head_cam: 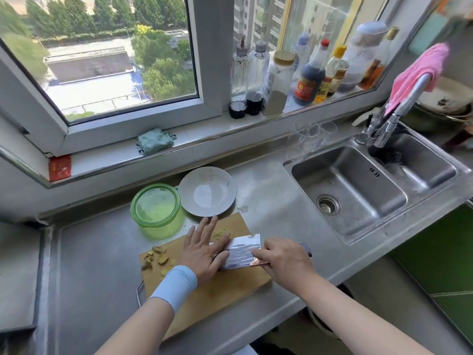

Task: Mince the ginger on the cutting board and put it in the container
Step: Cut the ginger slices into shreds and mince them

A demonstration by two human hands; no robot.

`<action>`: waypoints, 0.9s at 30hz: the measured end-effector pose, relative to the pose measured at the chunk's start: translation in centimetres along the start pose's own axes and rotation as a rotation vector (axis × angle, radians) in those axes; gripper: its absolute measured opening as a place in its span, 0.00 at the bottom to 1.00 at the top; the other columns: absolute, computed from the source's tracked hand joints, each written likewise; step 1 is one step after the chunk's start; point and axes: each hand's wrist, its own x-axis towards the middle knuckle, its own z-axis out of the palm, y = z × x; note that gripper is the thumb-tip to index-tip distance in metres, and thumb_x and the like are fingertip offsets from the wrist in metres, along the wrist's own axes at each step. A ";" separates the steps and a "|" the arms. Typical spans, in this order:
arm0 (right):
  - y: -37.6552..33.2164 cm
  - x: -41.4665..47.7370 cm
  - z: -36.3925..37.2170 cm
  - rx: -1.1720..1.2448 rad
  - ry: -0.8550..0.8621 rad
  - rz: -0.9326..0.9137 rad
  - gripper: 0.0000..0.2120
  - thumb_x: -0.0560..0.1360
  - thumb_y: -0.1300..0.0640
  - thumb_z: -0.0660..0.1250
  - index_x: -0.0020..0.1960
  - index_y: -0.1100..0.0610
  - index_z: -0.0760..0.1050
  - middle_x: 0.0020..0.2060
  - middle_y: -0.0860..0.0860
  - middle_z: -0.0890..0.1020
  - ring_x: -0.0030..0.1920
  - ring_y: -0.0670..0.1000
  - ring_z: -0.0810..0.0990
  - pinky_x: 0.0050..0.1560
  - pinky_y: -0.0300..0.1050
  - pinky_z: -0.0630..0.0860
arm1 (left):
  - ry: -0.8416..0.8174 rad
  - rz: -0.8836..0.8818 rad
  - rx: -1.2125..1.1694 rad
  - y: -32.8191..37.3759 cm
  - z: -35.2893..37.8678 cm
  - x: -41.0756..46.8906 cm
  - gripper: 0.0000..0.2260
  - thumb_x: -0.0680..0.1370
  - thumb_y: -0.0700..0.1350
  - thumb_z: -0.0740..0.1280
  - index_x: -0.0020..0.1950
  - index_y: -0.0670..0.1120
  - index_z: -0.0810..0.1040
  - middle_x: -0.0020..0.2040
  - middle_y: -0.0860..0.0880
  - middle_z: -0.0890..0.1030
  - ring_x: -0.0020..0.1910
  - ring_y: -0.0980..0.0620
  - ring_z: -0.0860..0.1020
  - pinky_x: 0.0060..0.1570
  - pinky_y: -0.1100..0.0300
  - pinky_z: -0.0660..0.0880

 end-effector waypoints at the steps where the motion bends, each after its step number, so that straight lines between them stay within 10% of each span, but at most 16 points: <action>1: 0.0 0.1 0.0 -0.002 0.000 -0.009 0.18 0.59 0.50 0.83 0.45 0.44 0.81 0.33 0.46 0.73 0.31 0.50 0.74 0.30 0.41 0.62 | 0.015 0.056 -0.033 1.0 -0.4 0.1 0.26 0.80 0.67 0.39 0.77 0.66 0.59 0.81 0.49 0.47 0.79 0.49 0.41 0.73 0.48 0.42; 6: -0.5 0.7 -0.3 0.004 0.034 -0.042 0.17 0.60 0.51 0.83 0.45 0.44 0.81 0.31 0.45 0.71 0.29 0.49 0.73 0.30 0.41 0.61 | -0.070 0.120 -0.129 5.2 -1.7 1.4 0.33 0.74 0.70 0.28 0.77 0.68 0.50 0.79 0.52 0.34 0.77 0.51 0.30 0.75 0.47 0.35; 19: 1.0 0.5 -0.8 0.019 -0.006 0.047 0.12 0.64 0.49 0.78 0.45 0.41 0.80 0.32 0.44 0.73 0.30 0.50 0.75 0.29 0.40 0.61 | -0.116 -0.113 -0.116 -3.4 -0.4 -1.2 0.41 0.70 0.72 0.24 0.78 0.66 0.53 0.79 0.54 0.38 0.77 0.54 0.32 0.74 0.50 0.37; 24: 1.3 0.9 -2.8 0.197 -0.299 0.400 0.09 0.75 0.41 0.65 0.54 0.35 0.79 0.41 0.41 0.79 0.45 0.46 0.78 0.42 0.44 0.72 | 0.004 -0.356 -0.435 -3.6 -1.6 -1.6 0.37 0.72 0.70 0.33 0.78 0.62 0.57 0.81 0.55 0.47 0.79 0.53 0.40 0.75 0.46 0.44; 27: 0.8 1.3 -3.3 0.520 -0.379 0.681 0.10 0.76 0.45 0.65 0.43 0.50 0.79 0.32 0.47 0.80 0.32 0.48 0.77 0.35 0.45 0.72 | 0.113 -0.352 -0.538 -3.2 -1.2 -2.3 0.36 0.74 0.71 0.35 0.77 0.62 0.60 0.81 0.55 0.50 0.79 0.54 0.43 0.76 0.42 0.46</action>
